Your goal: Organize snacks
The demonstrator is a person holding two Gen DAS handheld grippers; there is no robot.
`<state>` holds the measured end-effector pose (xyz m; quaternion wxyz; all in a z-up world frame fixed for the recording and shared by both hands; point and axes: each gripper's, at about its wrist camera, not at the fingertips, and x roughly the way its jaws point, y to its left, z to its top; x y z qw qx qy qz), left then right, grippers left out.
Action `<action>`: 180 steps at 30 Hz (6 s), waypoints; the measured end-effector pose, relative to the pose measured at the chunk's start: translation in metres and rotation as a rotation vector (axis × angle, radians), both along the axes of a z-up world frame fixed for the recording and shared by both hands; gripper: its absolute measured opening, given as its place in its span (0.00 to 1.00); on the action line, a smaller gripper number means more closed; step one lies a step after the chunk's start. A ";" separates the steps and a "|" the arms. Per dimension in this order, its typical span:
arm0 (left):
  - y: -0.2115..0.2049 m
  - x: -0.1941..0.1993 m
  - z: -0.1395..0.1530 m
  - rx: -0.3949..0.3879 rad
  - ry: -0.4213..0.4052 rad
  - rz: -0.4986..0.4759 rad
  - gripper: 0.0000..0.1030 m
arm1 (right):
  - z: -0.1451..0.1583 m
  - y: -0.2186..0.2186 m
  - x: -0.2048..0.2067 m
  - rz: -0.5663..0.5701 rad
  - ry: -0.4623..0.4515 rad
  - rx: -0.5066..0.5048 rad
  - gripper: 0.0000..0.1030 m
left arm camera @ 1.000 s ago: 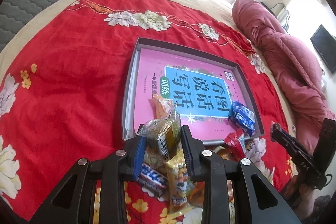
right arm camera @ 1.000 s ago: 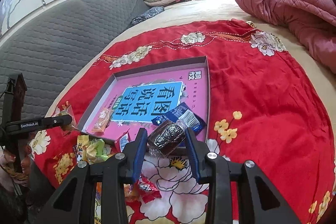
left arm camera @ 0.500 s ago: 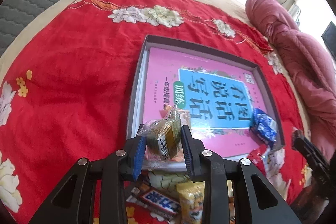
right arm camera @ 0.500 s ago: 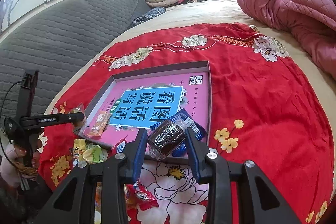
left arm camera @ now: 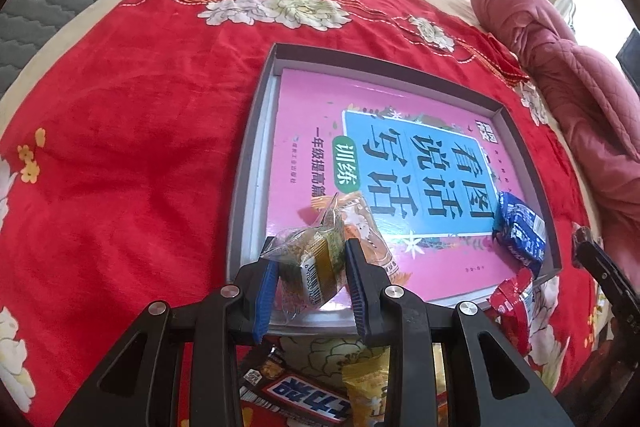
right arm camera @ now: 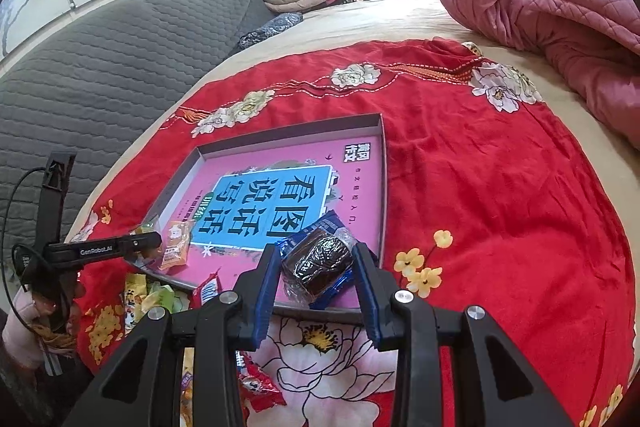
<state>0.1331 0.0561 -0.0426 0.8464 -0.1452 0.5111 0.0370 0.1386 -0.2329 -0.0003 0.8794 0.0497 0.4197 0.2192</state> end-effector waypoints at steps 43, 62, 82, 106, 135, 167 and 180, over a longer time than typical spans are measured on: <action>0.007 -0.002 -0.006 -0.100 0.022 0.034 0.36 | -0.027 0.015 0.011 0.013 0.041 -0.127 0.36; 0.009 -0.010 0.007 -0.117 0.001 0.035 0.49 | -0.022 0.012 0.010 0.005 0.033 -0.126 0.37; 0.009 -0.018 0.024 -0.155 -0.025 0.027 0.57 | -0.011 0.010 0.008 0.004 0.005 -0.102 0.44; 0.007 -0.039 0.050 -0.152 -0.044 0.008 0.61 | 0.008 0.024 -0.008 0.094 -0.076 -0.050 0.48; -0.015 -0.070 0.045 -0.125 0.005 -0.068 0.62 | 0.005 0.044 -0.050 0.205 -0.020 -0.060 0.52; -0.047 -0.095 0.009 -0.156 0.102 -0.146 0.62 | -0.017 0.053 -0.058 0.240 0.079 -0.088 0.52; -0.046 -0.094 -0.001 -0.190 0.114 -0.127 0.62 | -0.046 0.052 -0.035 0.239 0.202 0.005 0.30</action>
